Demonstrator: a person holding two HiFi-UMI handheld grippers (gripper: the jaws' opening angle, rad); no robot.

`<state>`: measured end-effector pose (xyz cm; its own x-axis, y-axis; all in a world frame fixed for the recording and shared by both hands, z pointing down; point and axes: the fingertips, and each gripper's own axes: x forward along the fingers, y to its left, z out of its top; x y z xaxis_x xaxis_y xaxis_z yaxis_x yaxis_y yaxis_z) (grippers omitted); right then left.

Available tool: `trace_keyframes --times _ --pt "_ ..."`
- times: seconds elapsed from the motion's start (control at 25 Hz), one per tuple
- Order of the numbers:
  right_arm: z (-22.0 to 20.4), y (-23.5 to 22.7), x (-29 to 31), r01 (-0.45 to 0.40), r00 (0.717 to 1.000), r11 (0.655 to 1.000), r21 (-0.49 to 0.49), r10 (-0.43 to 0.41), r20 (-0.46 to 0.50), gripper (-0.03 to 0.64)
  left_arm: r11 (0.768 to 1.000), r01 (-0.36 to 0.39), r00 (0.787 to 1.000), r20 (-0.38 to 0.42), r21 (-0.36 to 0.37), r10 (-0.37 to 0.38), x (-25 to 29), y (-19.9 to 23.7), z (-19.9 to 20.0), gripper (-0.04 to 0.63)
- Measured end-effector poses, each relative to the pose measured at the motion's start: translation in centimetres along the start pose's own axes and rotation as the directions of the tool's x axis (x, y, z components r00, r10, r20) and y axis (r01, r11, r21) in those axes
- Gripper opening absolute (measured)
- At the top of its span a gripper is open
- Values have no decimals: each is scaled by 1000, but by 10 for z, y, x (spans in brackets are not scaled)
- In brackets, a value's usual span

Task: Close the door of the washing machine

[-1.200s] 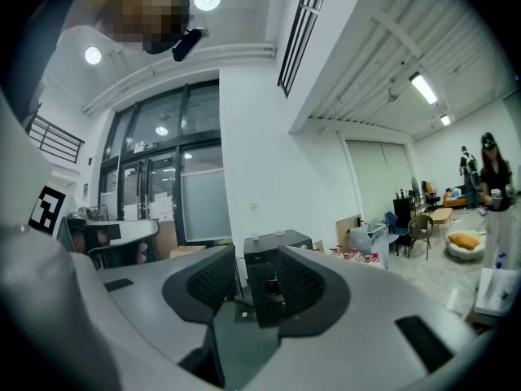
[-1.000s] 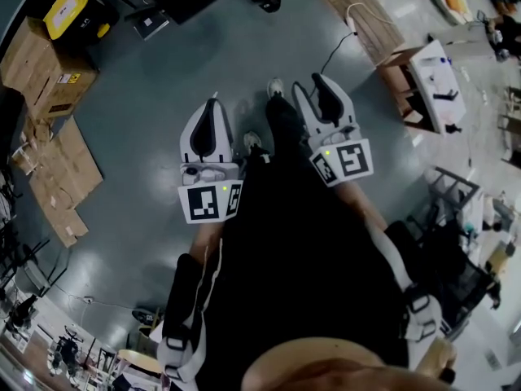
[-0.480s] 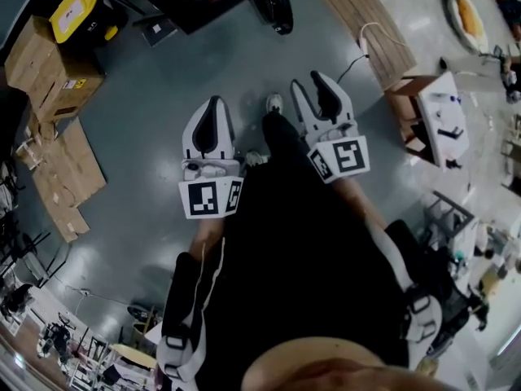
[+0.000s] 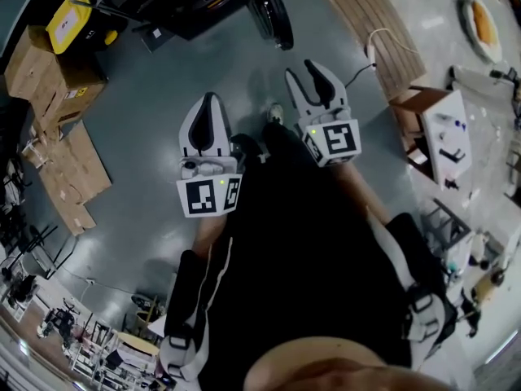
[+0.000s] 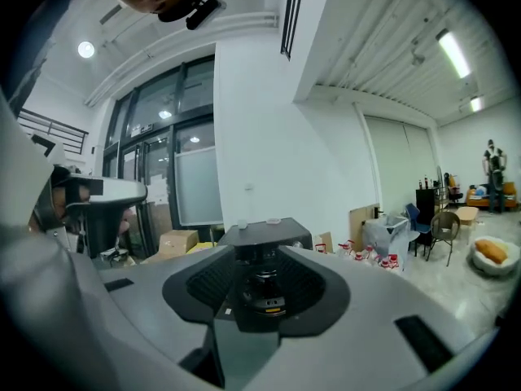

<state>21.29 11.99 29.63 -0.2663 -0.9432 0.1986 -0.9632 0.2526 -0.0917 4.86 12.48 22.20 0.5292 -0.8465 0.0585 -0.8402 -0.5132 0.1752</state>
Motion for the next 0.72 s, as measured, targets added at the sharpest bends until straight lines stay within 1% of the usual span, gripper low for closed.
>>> trace_keyframes --times 0.16,0.32,0.48,0.72 --pt "-23 -26 39 27 998 999 26 -25 -66 150 1000 8 1000 -25 7 -8 33 8 -3 5" --pt "-52 -52 74 57 989 998 14 -54 -140 150 1000 31 999 -31 -6 -31 66 17 -8 5" --pt "-96 -76 102 72 975 997 4 -70 -210 149 997 76 996 -46 -4 -76 100 24 -19 5" --pt "-172 -102 141 86 941 996 2 -81 -328 147 990 139 987 -78 1 -138 143 41 -27 5"
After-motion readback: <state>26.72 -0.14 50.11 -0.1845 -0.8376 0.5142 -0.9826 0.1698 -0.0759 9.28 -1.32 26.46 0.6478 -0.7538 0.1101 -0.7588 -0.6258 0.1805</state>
